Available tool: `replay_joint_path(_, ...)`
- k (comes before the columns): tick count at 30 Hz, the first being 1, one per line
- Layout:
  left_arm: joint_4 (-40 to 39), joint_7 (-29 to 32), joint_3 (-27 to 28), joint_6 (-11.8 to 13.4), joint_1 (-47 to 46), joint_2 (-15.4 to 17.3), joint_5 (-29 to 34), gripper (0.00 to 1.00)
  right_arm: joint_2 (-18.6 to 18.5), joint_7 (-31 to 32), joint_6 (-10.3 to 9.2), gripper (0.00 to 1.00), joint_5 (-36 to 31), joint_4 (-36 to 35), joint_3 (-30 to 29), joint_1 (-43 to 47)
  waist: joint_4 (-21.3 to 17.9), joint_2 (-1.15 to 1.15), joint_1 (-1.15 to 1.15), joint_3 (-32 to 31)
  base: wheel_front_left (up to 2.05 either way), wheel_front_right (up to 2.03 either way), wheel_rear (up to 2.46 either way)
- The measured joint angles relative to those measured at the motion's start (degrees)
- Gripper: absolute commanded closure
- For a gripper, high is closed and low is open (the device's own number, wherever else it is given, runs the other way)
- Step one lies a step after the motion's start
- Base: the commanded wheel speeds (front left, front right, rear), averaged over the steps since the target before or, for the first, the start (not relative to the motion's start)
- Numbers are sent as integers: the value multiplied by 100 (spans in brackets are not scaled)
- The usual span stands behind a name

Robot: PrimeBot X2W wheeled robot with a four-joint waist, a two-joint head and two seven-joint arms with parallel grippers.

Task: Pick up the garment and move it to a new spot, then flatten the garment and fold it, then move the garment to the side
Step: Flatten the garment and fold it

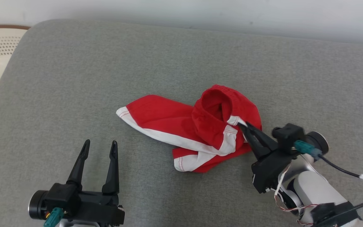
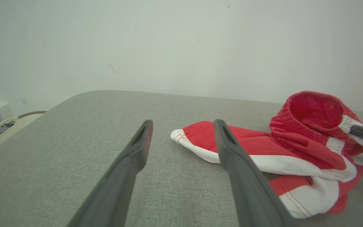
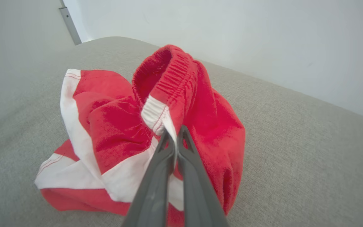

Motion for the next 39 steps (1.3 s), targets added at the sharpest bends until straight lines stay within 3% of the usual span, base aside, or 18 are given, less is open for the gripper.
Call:
replay_joint_path(4,-20,-1,65,-54,-12,-8,13,0,366,-169,0,100,658,-38,-827,363,-238,0,0,-25,0,0,0)
replay_joint_path(9,16,-1,65,-104,-138,-48,46,0,586,-372,0,100,1020,136,-1646,523,-448,0,0,-13,0,0,0)
replay_joint_path(14,65,-1,58,-155,-200,-57,78,0,888,-464,0,100,1817,385,-2208,602,-580,0,0,17,0,0,0)
replay_joint_path(15,65,-1,58,-155,-200,-57,78,0,888,-464,0,82,1817,385,-2208,602,-580,0,0,17,0,0,0)
replay_joint_path(16,69,-1,57,-158,-206,-60,88,0,880,-526,0,53,1801,458,-2241,609,-596,0,0,20,0,0,0)
replay_joint_path(17,71,-1,65,-181,-208,-58,89,0,838,-613,0,0,1670,523,-2265,605,-609,0,0,24,0,0,0)
replay_joint_path(29,179,-1,243,-149,-65,16,66,0,848,-1050,0,0,1469,650,-2754,1180,-774,0,-1,-202,0,0,0)
replay_joint_path(35,148,94,394,-47,126,160,2,0,858,-1124,0,0,803,-167,-3362,1636,-948,0,-1,-407,0,0,0)
replay_joint_path(39,41,194,490,20,283,258,-5,0,894,-1131,0,0,81,-927,-3381,1878,-1067,0,-1,-558,0,0,0)
